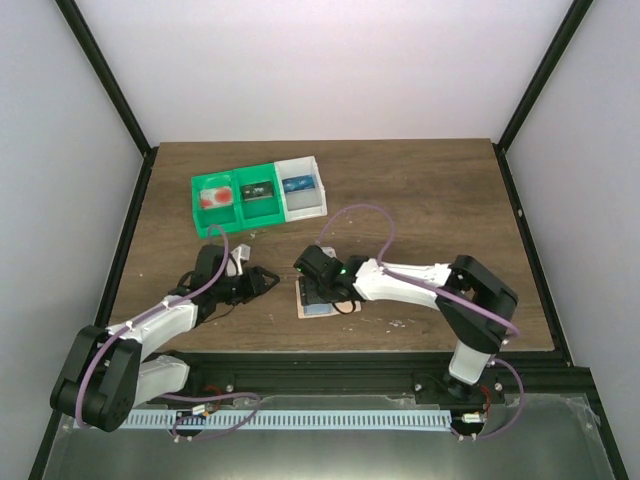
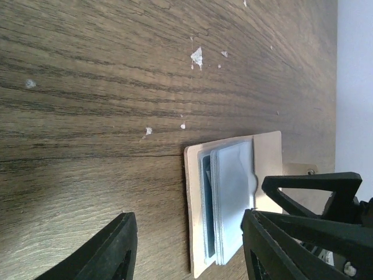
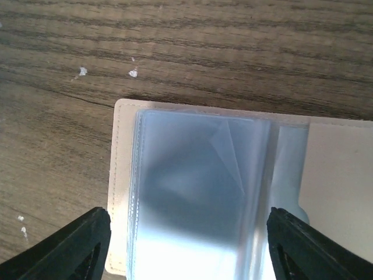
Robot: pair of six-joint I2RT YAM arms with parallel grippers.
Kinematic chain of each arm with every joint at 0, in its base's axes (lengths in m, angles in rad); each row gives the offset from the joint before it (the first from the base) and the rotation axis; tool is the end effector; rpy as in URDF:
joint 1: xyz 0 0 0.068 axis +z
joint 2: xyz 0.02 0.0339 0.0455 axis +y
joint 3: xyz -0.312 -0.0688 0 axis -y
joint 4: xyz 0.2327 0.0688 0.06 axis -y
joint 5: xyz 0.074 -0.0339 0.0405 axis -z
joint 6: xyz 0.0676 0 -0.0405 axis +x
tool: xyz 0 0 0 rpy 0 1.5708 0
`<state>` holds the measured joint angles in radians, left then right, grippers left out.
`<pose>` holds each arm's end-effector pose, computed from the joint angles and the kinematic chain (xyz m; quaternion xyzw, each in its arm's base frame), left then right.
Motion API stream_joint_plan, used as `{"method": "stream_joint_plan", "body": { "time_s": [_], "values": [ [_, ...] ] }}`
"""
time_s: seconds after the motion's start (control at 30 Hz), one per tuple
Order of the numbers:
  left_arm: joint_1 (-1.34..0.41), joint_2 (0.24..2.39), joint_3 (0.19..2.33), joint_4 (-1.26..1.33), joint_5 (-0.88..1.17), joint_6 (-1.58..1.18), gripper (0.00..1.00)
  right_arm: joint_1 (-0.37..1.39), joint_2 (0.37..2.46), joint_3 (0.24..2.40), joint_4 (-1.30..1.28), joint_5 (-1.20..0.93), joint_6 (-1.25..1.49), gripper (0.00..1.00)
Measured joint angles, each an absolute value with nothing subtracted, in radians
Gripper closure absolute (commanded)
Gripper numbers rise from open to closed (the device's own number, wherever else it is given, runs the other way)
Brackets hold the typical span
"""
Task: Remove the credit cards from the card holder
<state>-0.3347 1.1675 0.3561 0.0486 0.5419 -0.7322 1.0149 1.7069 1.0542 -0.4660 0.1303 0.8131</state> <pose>0.1743 -0.0975 0.1819 -0.0718 0.8893 -0.4045 0.2010 0.1897 0.2886 0.2021 -0.0834 0.9690 0.1384 0.1868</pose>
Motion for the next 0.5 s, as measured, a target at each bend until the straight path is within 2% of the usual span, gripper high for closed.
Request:
{"method": "stream_joint_plan", "body": {
  "time_s": [0.2, 0.4, 0.5],
  "values": [
    [-0.334, 1.167, 0.338, 0.058, 0.551, -0.732, 0.47, 1.03, 1.771, 1.092, -0.495, 0.148, 0.812, 0.23],
    [-0.334, 1.168, 0.336, 0.058, 0.562, -0.727, 0.47, 1.046, 1.82, 1.116, -0.511, 0.167, 0.804, 0.3],
    [-0.334, 1.168, 0.336, 0.058, 0.563, -0.723, 0.47, 1.046, 1.82, 1.116, -0.512, 0.171, 0.802, 0.38]
  ]
}}
